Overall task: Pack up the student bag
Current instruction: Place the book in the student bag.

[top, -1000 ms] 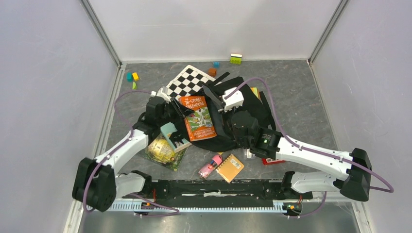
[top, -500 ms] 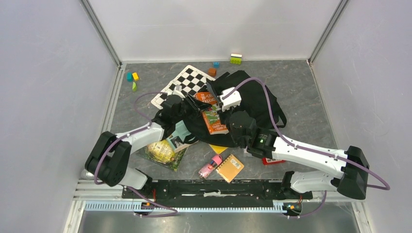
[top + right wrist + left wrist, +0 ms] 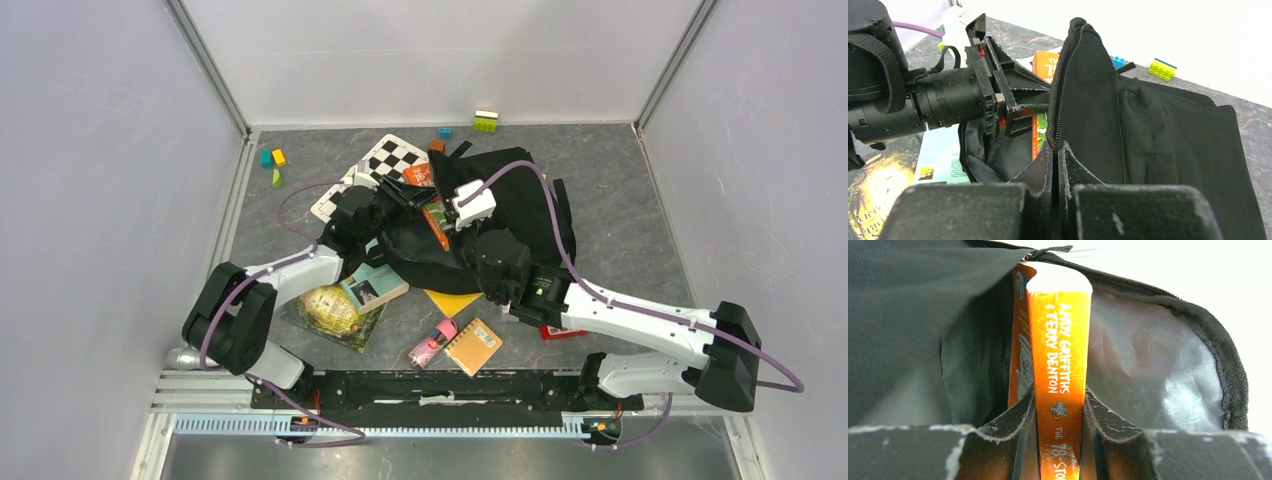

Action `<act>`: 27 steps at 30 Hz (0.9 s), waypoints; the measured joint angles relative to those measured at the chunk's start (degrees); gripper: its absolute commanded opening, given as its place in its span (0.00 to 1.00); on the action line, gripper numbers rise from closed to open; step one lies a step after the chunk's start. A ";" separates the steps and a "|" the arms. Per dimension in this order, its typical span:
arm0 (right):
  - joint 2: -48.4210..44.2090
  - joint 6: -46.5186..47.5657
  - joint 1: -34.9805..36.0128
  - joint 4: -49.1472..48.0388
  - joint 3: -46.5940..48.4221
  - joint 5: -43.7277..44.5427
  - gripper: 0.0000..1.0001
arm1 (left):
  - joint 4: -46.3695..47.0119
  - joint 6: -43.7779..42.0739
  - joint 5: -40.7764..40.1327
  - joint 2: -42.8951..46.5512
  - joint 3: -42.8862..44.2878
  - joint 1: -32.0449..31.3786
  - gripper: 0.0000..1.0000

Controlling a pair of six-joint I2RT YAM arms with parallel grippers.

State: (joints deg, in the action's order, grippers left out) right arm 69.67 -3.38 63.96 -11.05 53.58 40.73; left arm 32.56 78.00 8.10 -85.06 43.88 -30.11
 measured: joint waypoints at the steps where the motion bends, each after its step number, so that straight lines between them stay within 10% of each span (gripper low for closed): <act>1: -0.24 -0.02 0.00 -0.11 -0.20 -0.17 0.00 | 1.03 0.22 0.07 -0.46 0.02 -0.04 0.02; 19: -0.35 5.07 -0.07 -3.82 -4.46 -3.37 0.00 | 15.23 -4.55 5.66 -21.70 5.27 -4.66 0.12; 27: 2.29 6.25 0.04 -5.07 -4.46 -4.66 0.00 | 14.25 -11.87 4.42 -28.92 10.60 -8.35 0.70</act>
State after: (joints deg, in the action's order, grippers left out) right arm 71.96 2.87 64.01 -16.12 49.12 36.07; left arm 46.81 66.13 12.51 -113.97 54.48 -38.46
